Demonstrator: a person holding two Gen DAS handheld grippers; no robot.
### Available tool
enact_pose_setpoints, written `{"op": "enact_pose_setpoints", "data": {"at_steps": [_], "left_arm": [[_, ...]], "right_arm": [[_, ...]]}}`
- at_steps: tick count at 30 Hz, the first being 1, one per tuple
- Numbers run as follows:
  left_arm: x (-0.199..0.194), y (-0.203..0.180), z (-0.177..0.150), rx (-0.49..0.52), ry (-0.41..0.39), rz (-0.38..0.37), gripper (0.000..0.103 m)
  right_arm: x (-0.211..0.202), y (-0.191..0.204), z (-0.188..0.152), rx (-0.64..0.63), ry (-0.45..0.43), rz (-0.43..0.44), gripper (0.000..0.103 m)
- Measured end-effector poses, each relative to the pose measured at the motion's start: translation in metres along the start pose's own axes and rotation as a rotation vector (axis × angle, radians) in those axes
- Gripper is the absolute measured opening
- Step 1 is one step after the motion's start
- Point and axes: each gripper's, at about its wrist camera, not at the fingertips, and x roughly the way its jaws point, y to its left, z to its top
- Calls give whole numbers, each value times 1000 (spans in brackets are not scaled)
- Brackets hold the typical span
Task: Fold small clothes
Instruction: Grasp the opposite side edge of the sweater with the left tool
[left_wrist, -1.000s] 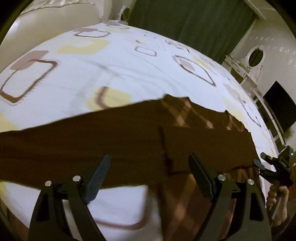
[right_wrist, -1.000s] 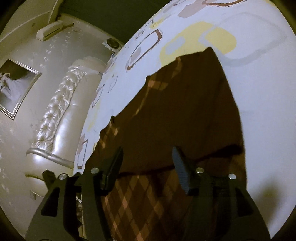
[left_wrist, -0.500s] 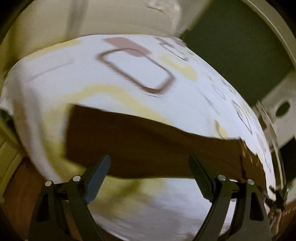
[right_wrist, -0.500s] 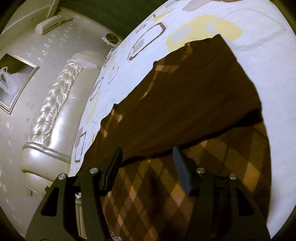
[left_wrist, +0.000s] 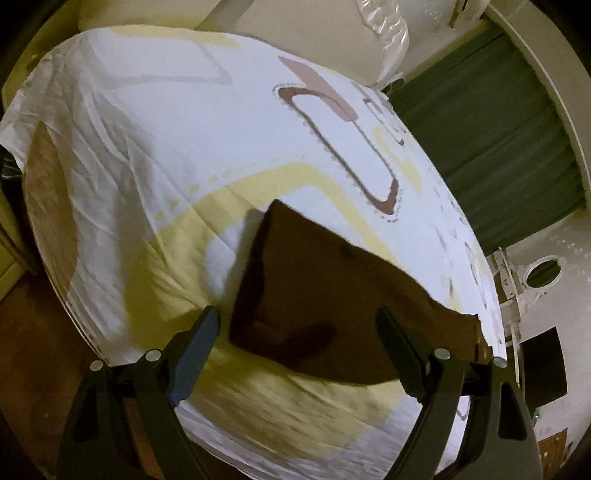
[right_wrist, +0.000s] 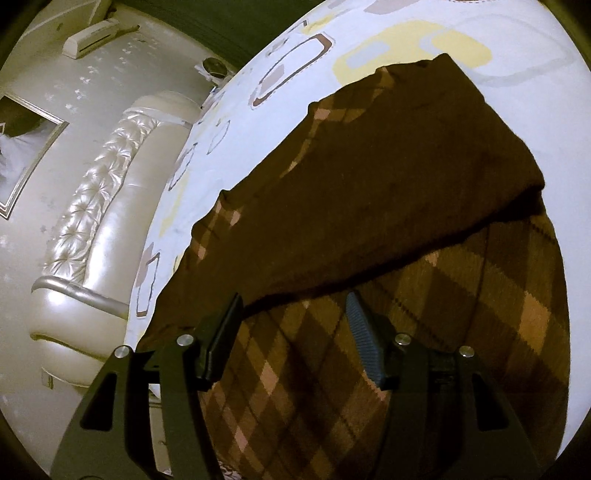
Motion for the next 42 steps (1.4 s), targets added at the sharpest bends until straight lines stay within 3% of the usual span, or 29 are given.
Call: {"op": "enact_pose_setpoints", "data": {"at_steps": [6, 10, 11, 14, 17, 20, 25, 29, 32, 38, 42], "left_arm": [[-2, 14, -1, -45, -28, -59, 81], [-6, 15, -5, -12, -3, 0, 48], [-6, 16, -5, -12, 8, 1, 39], [-13, 17, -6, -22, 37, -45, 24], [-21, 6, -8, 6, 55, -99, 18], [-26, -5, -7, 18, 59, -96, 10], [-37, -27, 3, 1, 26, -112, 9], [-49, -63, 14, 4, 17, -115, 9], [-56, -108, 17, 60, 17, -116, 9], [-56, -221, 8, 174, 37, -182, 9], [-42, -307, -16, 269, 82, -248, 9]], "right_arm": [[2, 4, -3, -5, 5, -9, 59], [3, 5, -5, 6, 3, 0, 59], [3, 5, -6, 9, 3, 1, 59], [4, 5, -7, 16, 7, 5, 59], [4, 5, -8, 18, 6, 6, 59], [2, 6, -9, 23, -1, 8, 59], [-6, 8, -8, 25, -16, 25, 59], [-14, 8, -7, 26, -25, 44, 60], [-19, 7, -8, 29, -26, 59, 60], [-27, 1, -10, 30, -14, 87, 60], [-33, -3, -12, 26, -8, 97, 60]]}}
